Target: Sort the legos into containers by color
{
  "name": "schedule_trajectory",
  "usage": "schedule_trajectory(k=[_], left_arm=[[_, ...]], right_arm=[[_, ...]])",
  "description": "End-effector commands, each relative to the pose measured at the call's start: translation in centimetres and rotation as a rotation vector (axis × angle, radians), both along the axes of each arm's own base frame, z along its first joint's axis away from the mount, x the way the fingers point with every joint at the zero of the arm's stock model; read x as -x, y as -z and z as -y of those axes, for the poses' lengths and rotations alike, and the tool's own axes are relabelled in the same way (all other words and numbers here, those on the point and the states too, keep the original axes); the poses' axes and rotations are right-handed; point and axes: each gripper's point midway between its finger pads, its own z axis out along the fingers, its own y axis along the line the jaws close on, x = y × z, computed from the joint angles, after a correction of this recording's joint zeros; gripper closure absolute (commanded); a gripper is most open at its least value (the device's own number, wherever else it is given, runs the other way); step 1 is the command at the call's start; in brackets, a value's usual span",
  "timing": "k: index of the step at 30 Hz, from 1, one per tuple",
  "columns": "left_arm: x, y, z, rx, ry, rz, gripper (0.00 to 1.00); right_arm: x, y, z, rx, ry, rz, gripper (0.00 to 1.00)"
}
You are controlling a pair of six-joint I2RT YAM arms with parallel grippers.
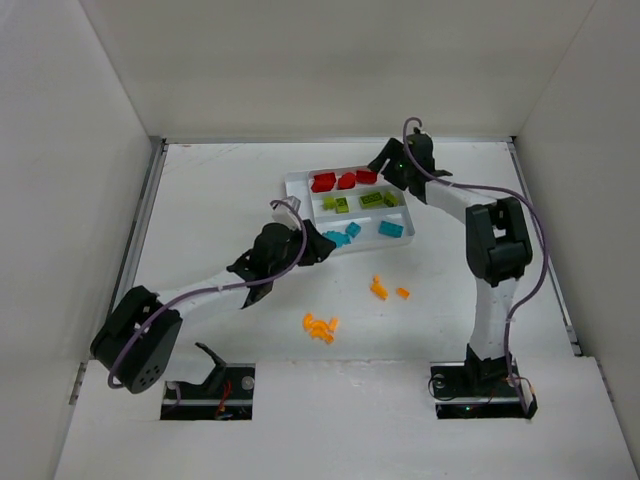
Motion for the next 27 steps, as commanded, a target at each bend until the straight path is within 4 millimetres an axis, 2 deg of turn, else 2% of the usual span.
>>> schedule_trajectory(k=[1, 5, 7, 10, 13, 17, 21, 24, 27], left_arm=[[-2.2, -0.7, 0.0, -0.137, -0.044, 0.084, 0.79], [-3.7, 0.7, 0.4, -0.251, -0.052, 0.074, 0.79], [-4.5, 1.4, 0.8, -0.282, -0.058, 0.066, 0.79], [-5.5, 2.0, 1.5, -0.301, -0.056, 0.057, 0.78], [-6.8, 2.8, 1.5, -0.316, -0.082, 0.045, 0.77], [-7.9, 3.9, 2.0, -0.324, -0.089, 0.023, 0.73], [-8.3, 4.4, 2.4, -0.327, -0.086, 0.018, 0.63], [-8.6, 3.9, 2.2, -0.316, -0.1, 0.028, 0.55], [-8.7, 3.0, 2.0, -0.3, -0.109, 0.044, 0.45]], right_arm=[[0.9, -8.1, 1.7, -0.017, 0.06, 0.197, 0.27], [4.7, -10.4, 1.6, -0.022, 0.064, 0.274, 0.34], [6.9, -10.6, 1.2, -0.026, 0.054, 0.294, 0.44], [10.2, -10.3, 0.3, -0.046, 0.029, 0.302, 0.64], [13.7, -9.8, -0.6, -0.058, 0.008, 0.303, 0.73], [18.2, -9.5, -1.8, -0.037, -0.039, 0.32, 0.69], [21.8, -8.0, -2.1, 0.008, -0.089, 0.314, 0.6], [24.1, -6.3, -2.1, 0.03, -0.118, 0.282, 0.51], [25.6, -5.1, -1.6, 0.066, -0.121, 0.262, 0.4]])
